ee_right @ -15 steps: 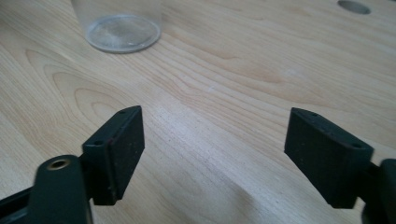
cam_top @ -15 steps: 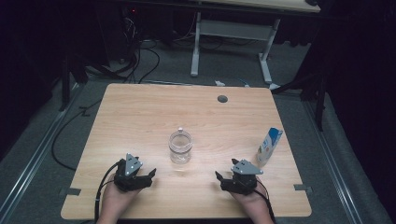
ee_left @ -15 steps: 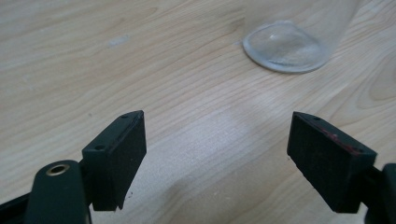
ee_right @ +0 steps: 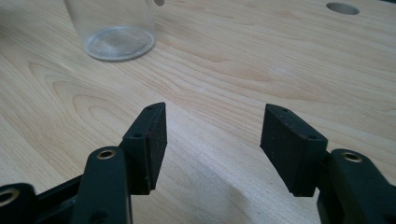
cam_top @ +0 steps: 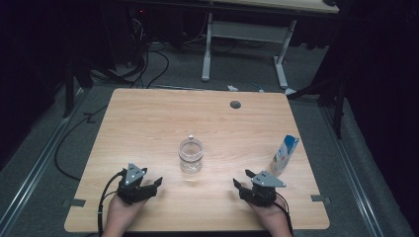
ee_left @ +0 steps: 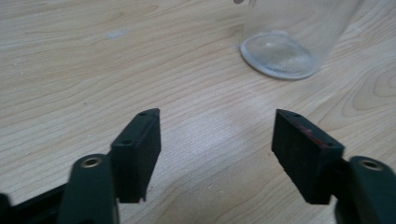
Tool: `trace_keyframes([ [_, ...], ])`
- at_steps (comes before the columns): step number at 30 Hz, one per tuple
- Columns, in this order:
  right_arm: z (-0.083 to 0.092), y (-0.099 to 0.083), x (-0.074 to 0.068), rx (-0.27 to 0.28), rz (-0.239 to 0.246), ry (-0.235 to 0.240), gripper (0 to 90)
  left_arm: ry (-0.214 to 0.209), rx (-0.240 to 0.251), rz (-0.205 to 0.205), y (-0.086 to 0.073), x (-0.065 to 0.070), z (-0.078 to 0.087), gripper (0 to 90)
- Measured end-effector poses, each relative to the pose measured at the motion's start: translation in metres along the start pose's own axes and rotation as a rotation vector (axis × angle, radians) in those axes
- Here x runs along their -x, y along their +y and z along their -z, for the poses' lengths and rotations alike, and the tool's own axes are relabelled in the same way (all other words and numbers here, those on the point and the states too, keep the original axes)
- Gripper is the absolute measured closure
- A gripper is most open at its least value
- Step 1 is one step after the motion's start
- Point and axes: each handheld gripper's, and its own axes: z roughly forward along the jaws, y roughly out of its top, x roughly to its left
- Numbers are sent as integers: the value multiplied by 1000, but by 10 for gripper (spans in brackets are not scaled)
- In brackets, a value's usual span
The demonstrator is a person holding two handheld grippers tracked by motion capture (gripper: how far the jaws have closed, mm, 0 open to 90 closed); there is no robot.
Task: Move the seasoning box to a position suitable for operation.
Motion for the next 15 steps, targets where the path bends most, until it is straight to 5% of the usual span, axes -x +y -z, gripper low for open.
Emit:
trace_keyframes([
  [11, 2, -1, 0, -21, -7, 0, 438, 0, -37, 10, 10, 8, -9, 442],
  [15, 2, -2, 0, -22, 0, 5, 446, -4, -13, 13, 16, 9, -13, 509],
])
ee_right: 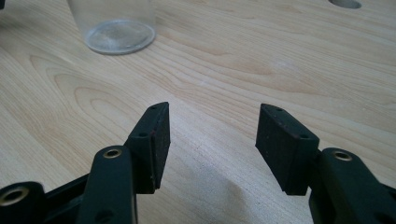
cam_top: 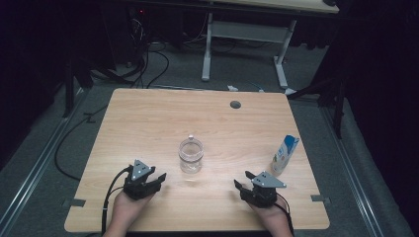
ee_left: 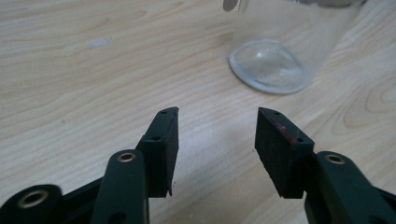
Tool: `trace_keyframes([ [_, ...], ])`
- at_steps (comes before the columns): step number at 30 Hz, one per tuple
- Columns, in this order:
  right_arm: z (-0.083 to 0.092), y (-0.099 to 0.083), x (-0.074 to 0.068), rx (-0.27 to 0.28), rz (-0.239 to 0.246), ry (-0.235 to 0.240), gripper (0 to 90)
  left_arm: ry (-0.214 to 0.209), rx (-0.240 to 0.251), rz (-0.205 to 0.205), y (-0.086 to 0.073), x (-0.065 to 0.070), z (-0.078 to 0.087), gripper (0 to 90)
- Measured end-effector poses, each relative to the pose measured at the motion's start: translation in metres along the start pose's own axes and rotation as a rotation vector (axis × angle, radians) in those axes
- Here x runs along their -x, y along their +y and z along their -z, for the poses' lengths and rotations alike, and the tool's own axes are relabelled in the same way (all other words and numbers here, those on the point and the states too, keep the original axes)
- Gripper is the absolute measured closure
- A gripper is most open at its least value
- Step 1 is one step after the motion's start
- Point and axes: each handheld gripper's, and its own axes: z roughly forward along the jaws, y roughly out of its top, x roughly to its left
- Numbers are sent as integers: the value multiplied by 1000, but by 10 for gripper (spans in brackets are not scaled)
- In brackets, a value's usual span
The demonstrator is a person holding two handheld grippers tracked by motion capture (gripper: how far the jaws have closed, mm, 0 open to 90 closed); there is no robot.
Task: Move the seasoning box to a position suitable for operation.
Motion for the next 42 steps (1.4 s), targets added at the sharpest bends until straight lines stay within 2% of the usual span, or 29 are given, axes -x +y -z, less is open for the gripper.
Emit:
trace_keyframes([
  [2, 0, 0, 0, -1, 4, 3, 444, -3, 6, 7, 2, 0, 0, 547],
  [4, -1, 0, -1, 1, 11, 5, 440, 10, 48, 9, 10, 1, -3, 581],
  [5, -1, -1, -1, 1, 16, 6, 437, 10, 48, 9, 10, 1, -3, 615],
  [6, -1, -1, -2, -2, 20, 4, 436, -7, 53, 13, 18, 0, -5, 656],
  [9, -1, -1, -2, 0, 22, 7, 438, -11, 53, 23, 27, -2, -10, 754],
  [10, 0, -1, -2, 5, 18, 9, 446, 8, 52, 9, 35, -3, -14, 781],
  [13, 0, 0, -2, 8, 13, 14, 457, 11, 50, 3, 42, -4, -20, 840],
  [14, 1, 0, -1, 5, 16, 12, 457, 23, 54, -22, 49, -3, -25, 867],
  [16, 0, 0, -1, 5, 11, 11, 457, 32, 61, -36, 55, -3, -29, 899],
  [21, 1, -1, -1, 10, 12, 6, 460, 28, 71, -40, 69, -4, -40, 900],
  [22, 1, -1, -1, 10, 14, 7, 462, 18, 85, -47, 76, -4, -46, 900],
  [26, 0, -2, -2, 7, 18, 10, 462, -4, 106, -59, 84, -1, -53, 900],
  [32, 0, -2, -2, 7, 14, 20, 458, -34, 107, -78, 83, 3, -58, 900],
  [34, 0, -2, -3, 8, 5, 27, 450, -26, 106, -84, 83, 4, -58, 900],
  [36, 0, -1, -3, 10, 0, 36, 440, -42, 115, -66, 81, 3, -56, 900],
  [42, 0, -1, -3, 6, -12, 37, 433, -59, 127, -66, 74, 8, -48, 900],
])
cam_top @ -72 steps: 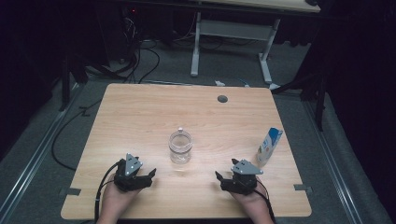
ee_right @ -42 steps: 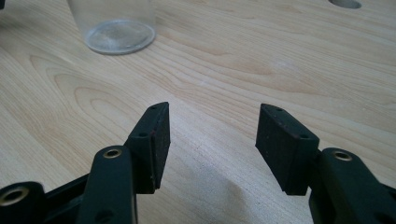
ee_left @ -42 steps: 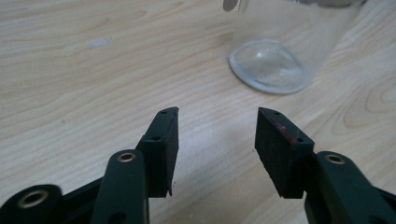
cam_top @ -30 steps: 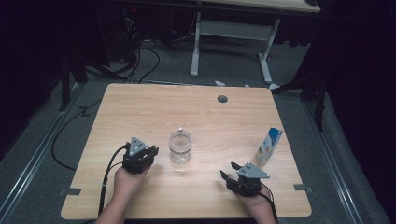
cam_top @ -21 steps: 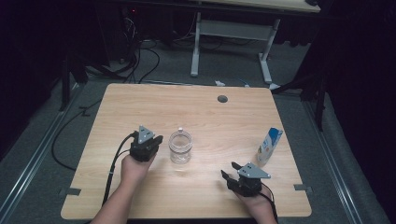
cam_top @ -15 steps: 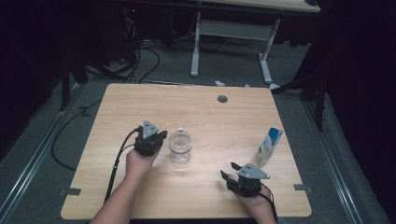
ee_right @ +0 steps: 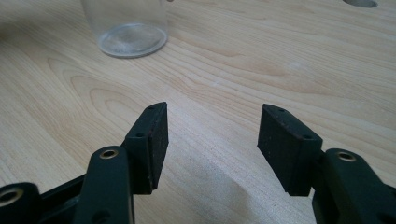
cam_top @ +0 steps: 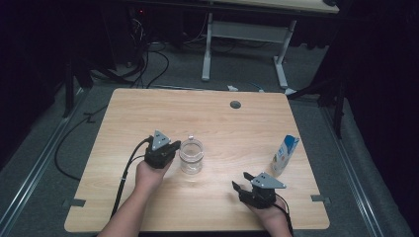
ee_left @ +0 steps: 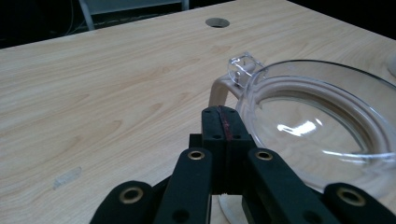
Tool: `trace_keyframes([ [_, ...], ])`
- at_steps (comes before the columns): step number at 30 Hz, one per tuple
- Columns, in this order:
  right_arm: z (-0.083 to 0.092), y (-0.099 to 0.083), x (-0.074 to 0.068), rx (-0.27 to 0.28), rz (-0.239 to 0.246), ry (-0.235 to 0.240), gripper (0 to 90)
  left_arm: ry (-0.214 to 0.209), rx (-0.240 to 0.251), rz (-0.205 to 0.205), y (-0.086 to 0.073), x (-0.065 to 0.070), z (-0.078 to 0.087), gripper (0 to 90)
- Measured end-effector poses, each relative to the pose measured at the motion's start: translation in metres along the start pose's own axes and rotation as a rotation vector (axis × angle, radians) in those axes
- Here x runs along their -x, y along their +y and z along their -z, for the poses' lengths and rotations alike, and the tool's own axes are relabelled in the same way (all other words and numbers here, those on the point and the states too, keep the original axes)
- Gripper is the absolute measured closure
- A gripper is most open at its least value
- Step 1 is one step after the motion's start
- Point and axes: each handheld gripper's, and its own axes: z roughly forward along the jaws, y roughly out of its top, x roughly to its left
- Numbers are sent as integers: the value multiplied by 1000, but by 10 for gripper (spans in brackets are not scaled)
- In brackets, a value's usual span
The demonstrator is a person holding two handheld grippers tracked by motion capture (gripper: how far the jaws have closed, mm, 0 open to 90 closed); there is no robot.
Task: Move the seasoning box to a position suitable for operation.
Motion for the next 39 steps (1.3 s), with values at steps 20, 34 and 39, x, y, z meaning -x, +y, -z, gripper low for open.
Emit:
trace_keyframes([
  [20, -3, -1, -1, -5, -2, -13, 434, -68, 48, -9, -23, 56, 27, 900],
  [34, -7, 1, 0, -9, -21, -7, 289, -116, 48, -27, -23, 76, 27, 900],
  [39, -7, 2, -1, -9, -23, 0, 240, -108, 47, -24, -24, 76, 29, 899],
])
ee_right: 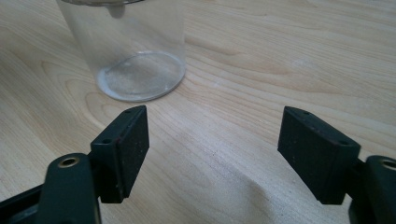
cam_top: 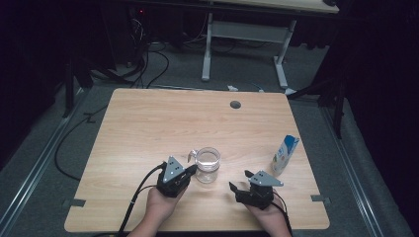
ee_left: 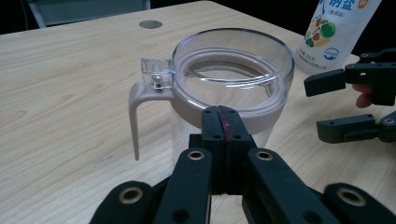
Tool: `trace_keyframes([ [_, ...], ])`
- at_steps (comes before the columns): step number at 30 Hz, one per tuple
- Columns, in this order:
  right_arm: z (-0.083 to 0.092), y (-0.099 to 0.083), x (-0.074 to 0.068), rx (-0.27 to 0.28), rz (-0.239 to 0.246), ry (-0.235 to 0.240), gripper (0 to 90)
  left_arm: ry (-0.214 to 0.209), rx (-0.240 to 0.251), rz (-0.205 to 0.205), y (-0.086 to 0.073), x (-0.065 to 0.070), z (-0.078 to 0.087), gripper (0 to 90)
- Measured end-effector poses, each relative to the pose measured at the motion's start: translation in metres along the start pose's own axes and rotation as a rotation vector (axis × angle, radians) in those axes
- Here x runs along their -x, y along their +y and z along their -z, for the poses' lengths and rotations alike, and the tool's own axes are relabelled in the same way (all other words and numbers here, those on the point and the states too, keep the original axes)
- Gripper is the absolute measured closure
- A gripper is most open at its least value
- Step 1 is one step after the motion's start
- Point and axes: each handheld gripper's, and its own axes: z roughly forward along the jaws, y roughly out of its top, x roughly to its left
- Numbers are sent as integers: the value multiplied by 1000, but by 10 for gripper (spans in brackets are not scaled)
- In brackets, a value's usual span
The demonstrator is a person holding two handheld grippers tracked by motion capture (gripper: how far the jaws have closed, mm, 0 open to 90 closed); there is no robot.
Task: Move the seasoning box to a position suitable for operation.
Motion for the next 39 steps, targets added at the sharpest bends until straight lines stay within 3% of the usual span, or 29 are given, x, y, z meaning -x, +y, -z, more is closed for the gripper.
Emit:
trace_keyframes([
  [6, 0, 1, -1, 4, 11, -10, 234, 25, -31, -16, -3, -6, 7, 754],
  [12, 3, 3, -3, 25, 26, -13, 274, 86, -58, -3, -7, -21, 15, 542],
  [15, 3, 8, -3, 24, 20, 27, 307, 88, -62, 10, -7, -30, 20, 501],
  [19, -3, 15, -8, 26, 39, 26, 277, 81, -39, 27, -5, -38, 21, 508],
  [23, -6, 25, -8, 47, 44, 16, 355, 78, -15, 16, 2, -42, 18, 524],
  [28, -11, 37, -7, 64, 49, -17, 425, 66, -24, 24, 12, -45, 11, 544],
  [31, -14, 46, -5, 83, 36, -29, 458, 80, 22, 32, 22, -46, 8, 574],
  [35, -17, 60, 1, 116, 9, -32, 482, 62, 34, 43, 32, -48, 2, 632],
  [39, -18, 59, 5, 132, -10, -15, 525, 55, 24, 40, 39, -46, -5, 705],
])
